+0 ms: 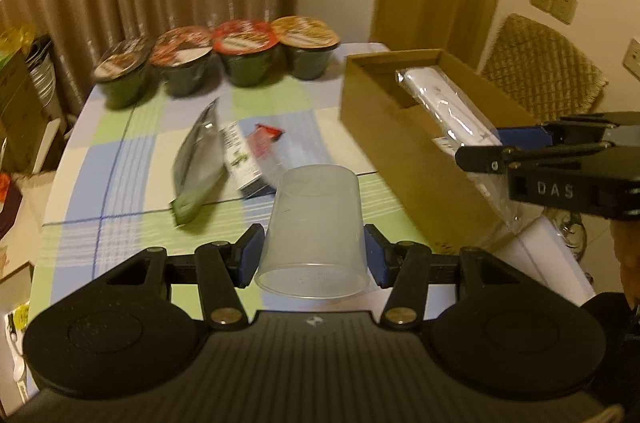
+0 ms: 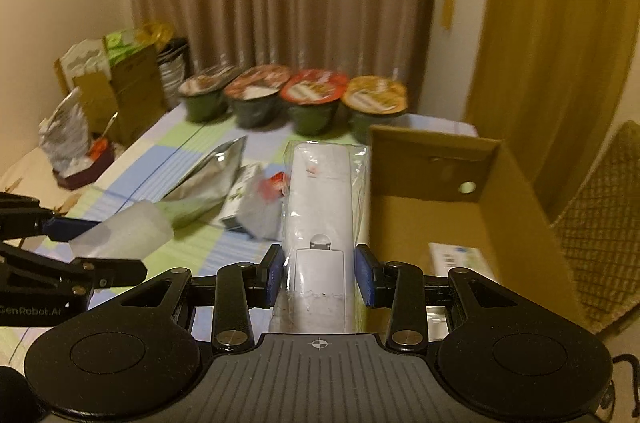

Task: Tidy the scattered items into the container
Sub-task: 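Carry the cup with the left tool while the right tool carries the wrapped stick to the cardboard box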

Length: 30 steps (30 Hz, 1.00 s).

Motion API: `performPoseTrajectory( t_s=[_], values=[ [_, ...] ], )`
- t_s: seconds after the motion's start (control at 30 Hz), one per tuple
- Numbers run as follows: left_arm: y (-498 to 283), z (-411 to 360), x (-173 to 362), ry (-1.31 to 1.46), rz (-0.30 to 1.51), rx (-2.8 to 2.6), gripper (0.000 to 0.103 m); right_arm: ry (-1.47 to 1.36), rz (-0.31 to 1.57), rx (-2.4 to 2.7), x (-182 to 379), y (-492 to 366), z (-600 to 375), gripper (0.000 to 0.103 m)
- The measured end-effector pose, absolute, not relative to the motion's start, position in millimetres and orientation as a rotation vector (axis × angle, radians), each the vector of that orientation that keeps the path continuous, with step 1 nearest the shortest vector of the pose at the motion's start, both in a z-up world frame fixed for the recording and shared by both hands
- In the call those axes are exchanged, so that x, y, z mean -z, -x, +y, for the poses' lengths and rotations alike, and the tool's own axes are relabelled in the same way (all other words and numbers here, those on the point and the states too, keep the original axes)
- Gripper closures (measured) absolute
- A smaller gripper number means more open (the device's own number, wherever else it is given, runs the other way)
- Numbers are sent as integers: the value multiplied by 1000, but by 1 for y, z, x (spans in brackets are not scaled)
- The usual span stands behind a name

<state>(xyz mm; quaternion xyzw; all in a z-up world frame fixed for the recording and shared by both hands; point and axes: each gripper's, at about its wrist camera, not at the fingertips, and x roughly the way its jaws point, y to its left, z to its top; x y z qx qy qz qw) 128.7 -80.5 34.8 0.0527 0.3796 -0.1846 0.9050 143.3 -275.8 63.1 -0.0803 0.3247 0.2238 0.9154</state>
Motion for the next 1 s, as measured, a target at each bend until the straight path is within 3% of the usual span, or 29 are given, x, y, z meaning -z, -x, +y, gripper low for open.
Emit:
performPoseTrajectory(
  t_s=[0.5, 1.0],
  values=[
    [-136, -181, -50, -114, 769, 536, 55, 112, 674, -296, -73, -158, -380, 62],
    [-167, -249, -39, -87, 778, 598, 55, 101, 697, -266, -60, -186, -416, 62]
  ],
)
